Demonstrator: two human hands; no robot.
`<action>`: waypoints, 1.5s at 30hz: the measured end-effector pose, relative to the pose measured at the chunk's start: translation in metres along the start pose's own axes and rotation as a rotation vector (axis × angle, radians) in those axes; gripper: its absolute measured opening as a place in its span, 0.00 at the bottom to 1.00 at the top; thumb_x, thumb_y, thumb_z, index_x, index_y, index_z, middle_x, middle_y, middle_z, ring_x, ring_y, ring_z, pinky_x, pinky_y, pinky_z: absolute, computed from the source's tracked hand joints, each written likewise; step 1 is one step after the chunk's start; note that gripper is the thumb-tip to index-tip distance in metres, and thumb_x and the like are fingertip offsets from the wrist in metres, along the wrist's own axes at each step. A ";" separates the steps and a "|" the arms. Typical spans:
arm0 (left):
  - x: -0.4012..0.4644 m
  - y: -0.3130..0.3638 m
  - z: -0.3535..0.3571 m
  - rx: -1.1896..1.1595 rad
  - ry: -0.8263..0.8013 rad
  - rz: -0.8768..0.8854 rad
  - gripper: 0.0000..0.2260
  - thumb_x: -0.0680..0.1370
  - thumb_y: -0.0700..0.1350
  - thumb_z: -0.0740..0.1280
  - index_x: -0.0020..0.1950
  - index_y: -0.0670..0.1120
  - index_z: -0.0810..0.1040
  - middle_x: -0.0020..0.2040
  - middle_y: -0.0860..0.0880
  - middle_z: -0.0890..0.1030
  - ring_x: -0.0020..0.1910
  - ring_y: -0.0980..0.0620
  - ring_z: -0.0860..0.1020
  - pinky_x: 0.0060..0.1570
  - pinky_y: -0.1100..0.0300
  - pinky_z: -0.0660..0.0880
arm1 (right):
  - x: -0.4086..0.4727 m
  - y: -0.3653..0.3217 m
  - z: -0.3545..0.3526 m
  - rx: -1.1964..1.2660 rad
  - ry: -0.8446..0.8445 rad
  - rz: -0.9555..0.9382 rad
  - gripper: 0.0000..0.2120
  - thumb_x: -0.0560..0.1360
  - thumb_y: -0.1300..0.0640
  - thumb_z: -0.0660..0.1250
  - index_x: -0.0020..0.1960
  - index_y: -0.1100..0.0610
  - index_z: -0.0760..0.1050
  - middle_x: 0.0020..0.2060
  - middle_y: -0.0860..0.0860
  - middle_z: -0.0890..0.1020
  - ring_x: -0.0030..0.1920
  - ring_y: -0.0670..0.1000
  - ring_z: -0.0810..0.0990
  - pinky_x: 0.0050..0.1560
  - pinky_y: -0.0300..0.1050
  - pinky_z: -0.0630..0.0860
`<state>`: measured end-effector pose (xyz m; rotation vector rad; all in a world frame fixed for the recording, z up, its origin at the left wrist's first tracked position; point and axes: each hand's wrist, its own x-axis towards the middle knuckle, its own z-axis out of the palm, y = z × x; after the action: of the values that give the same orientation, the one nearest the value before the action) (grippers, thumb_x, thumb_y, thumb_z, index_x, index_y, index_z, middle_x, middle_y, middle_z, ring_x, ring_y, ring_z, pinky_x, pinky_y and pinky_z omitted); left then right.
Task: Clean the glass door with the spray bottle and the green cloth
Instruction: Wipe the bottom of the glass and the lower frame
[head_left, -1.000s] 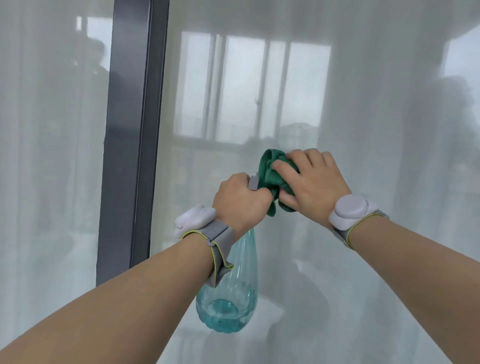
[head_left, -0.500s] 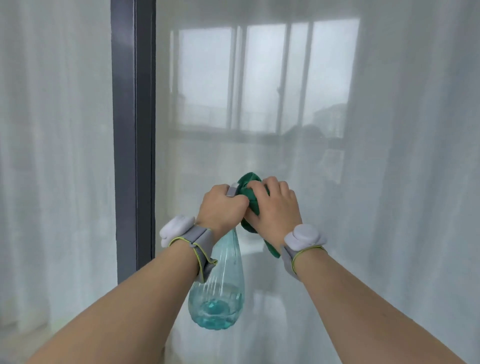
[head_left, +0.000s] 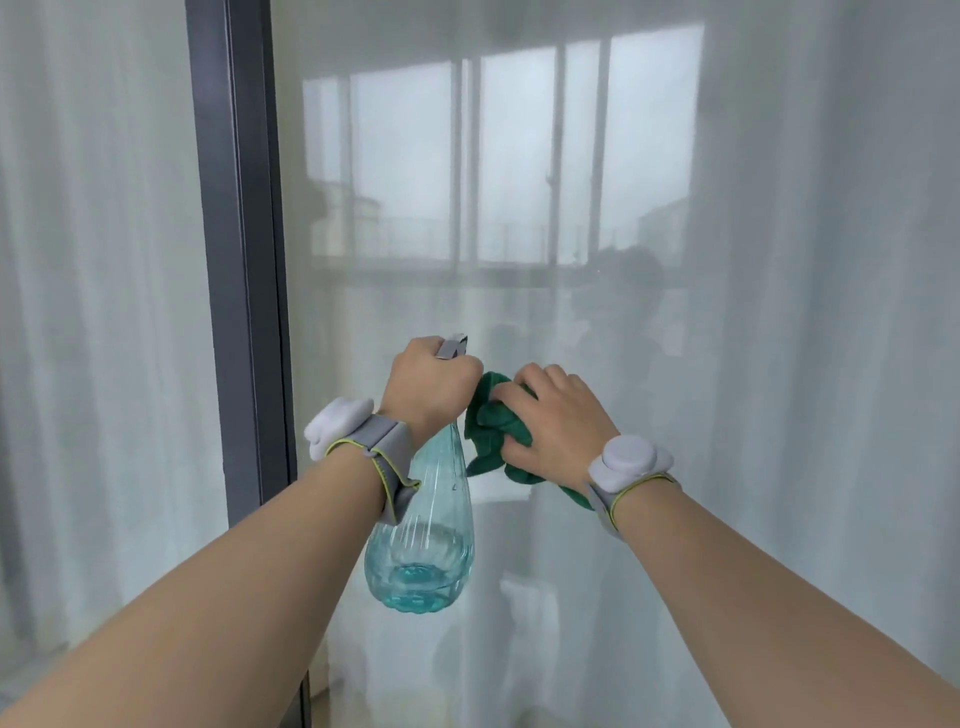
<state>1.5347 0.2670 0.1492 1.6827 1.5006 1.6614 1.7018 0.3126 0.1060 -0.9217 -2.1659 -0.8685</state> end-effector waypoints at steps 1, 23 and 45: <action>-0.001 0.000 0.004 0.002 -0.023 -0.005 0.06 0.63 0.45 0.62 0.38 0.45 0.71 0.36 0.44 0.74 0.37 0.49 0.71 0.39 0.51 0.67 | -0.011 0.000 0.006 0.001 -0.017 -0.022 0.21 0.67 0.47 0.61 0.57 0.52 0.75 0.47 0.51 0.74 0.42 0.55 0.71 0.40 0.49 0.71; 0.013 0.024 0.015 0.112 0.045 0.121 0.08 0.66 0.48 0.62 0.35 0.47 0.64 0.32 0.50 0.67 0.32 0.46 0.64 0.33 0.58 0.61 | 0.060 0.036 0.011 -0.365 0.254 -0.097 0.24 0.60 0.51 0.74 0.54 0.53 0.73 0.44 0.54 0.76 0.40 0.57 0.73 0.39 0.49 0.66; 0.026 0.009 0.021 0.113 0.029 0.119 0.09 0.64 0.48 0.59 0.36 0.46 0.61 0.33 0.49 0.65 0.33 0.46 0.61 0.34 0.55 0.60 | 0.041 0.062 0.002 -0.350 0.384 0.323 0.21 0.70 0.48 0.67 0.60 0.53 0.73 0.51 0.55 0.75 0.45 0.59 0.71 0.42 0.52 0.69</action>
<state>1.5506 0.2939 0.1651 1.8479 1.5617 1.6963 1.7260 0.3629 0.1553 -1.1271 -1.5157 -1.1698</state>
